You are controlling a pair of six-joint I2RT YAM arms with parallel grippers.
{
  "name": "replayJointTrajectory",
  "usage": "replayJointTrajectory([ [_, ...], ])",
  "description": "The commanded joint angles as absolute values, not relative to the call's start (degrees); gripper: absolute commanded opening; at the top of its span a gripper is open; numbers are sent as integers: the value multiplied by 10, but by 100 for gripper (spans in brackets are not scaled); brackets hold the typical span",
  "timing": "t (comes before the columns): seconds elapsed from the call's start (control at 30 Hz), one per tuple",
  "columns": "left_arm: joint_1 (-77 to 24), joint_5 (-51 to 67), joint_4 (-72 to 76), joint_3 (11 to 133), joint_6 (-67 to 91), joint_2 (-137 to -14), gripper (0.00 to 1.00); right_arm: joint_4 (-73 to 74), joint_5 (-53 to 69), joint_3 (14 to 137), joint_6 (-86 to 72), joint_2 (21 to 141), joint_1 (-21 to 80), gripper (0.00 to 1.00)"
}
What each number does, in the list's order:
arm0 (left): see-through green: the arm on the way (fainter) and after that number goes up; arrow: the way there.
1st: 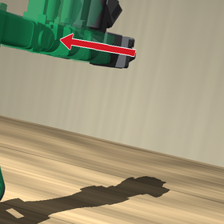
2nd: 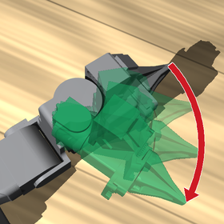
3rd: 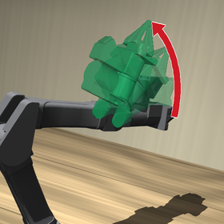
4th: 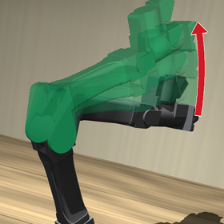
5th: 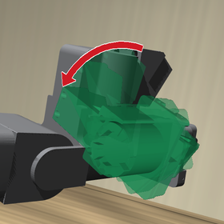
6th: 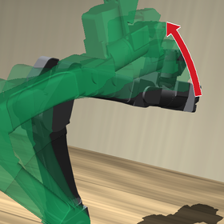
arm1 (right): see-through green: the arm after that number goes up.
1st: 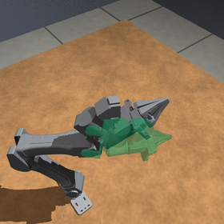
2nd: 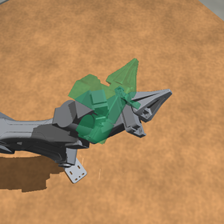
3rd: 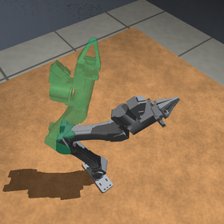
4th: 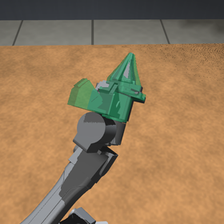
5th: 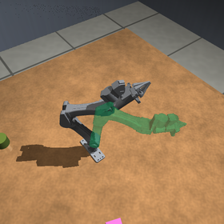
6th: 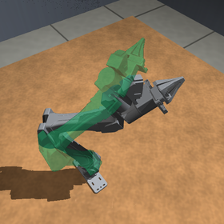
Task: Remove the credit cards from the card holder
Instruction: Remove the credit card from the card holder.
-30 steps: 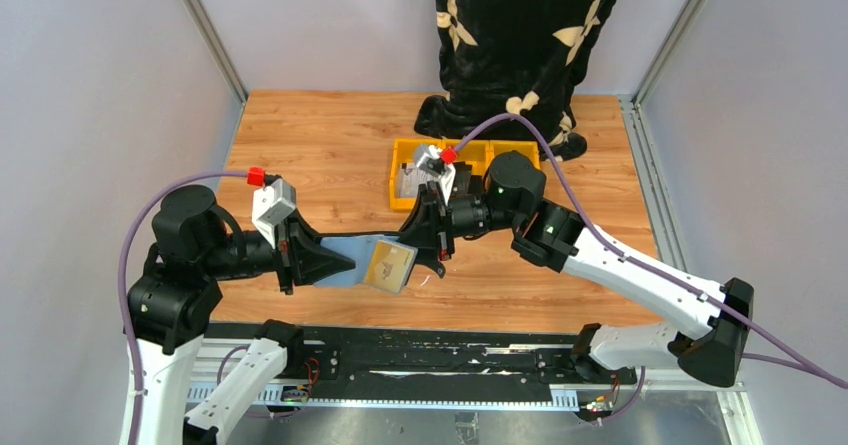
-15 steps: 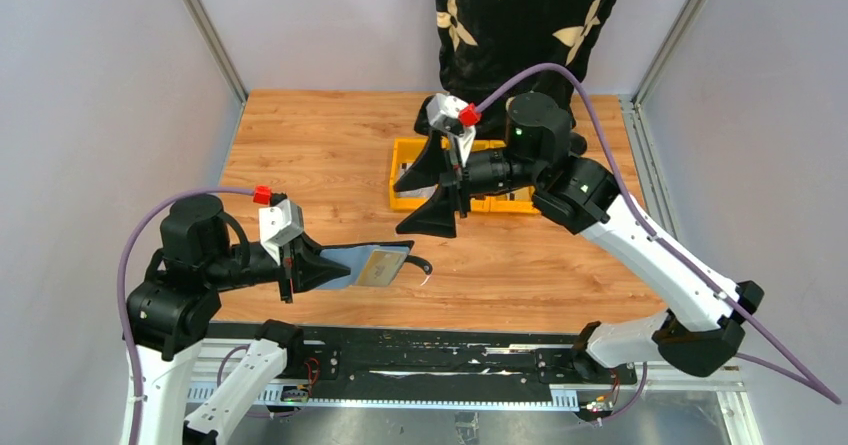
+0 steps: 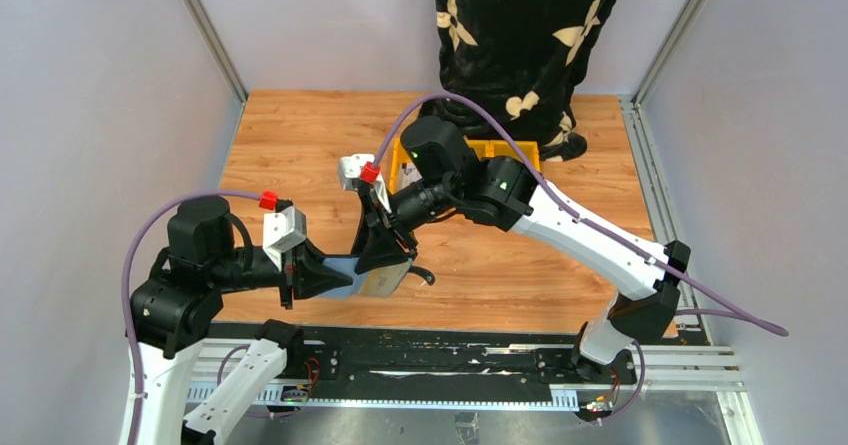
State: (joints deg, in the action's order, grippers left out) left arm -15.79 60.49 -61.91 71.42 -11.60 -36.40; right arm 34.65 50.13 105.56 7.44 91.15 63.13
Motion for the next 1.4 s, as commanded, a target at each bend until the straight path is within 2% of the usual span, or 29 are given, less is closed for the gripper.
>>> replayJointTrajectory([
  [0.0,-166,635,-619,706,-113,-350,0,334,523,1085,61,912,641,34],
  [0.03,-167,635,-619,703,-112,-348,0,321,524,1080,51,912,641,21],
  [0.07,-167,634,-619,701,-112,-347,0,316,522,1078,44,911,641,15],
  [0.1,-167,633,-619,700,-112,-345,8,309,515,1077,39,909,641,1],
  [0.13,-167,633,-619,698,-112,-342,26,303,504,1074,34,907,640,0],
  [0.2,-167,631,-619,699,-113,-339,48,272,474,1050,17,886,633,0],
  [0.27,-167,619,-619,701,-116,-335,60,207,456,997,-27,854,616,0],
  [0.33,-167,595,-620,708,-118,-332,62,90,449,910,-108,806,596,0],
  [0.43,-167,556,-619,726,-120,-330,54,-119,423,769,-207,731,583,0],
  [0.53,-167,484,-574,738,-68,-325,28,-236,395,684,-274,690,583,0],
  [0.6,-167,462,-519,732,-33,-311,18,-314,378,634,-323,680,585,0],
  [0.67,-167,475,-473,717,-6,-293,16,-364,362,603,-344,673,590,0],
  [0.8,-166,566,-446,685,48,-288,23,-377,337,585,-339,667,604,0],
  [0.87,-167,587,-464,685,46,-303,13,-370,355,586,-333,670,607,1],
  [0.9,-167,591,-480,692,36,-307,6,-356,369,590,-326,673,607,8],
  [0.93,-167,592,-501,697,12,-315,1,-333,387,599,-312,677,607,21],
  [1.0,-167,583,-532,708,-21,-326,0,-245,439,635,-256,689,607,41],
  [1.03,-167,574,-545,712,-33,-330,0,-182,469,666,-217,699,607,45],
  [1.17,-167,533,-575,714,-77,-337,0,127,557,815,-50,764,610,51],
  [1.27,-167,521,-589,719,-105,-339,0,242,533,886,19,800,615,42],
  [1.37,-167,521,-594,724,-120,-339,0,334,504,947,77,837,624,41],
])
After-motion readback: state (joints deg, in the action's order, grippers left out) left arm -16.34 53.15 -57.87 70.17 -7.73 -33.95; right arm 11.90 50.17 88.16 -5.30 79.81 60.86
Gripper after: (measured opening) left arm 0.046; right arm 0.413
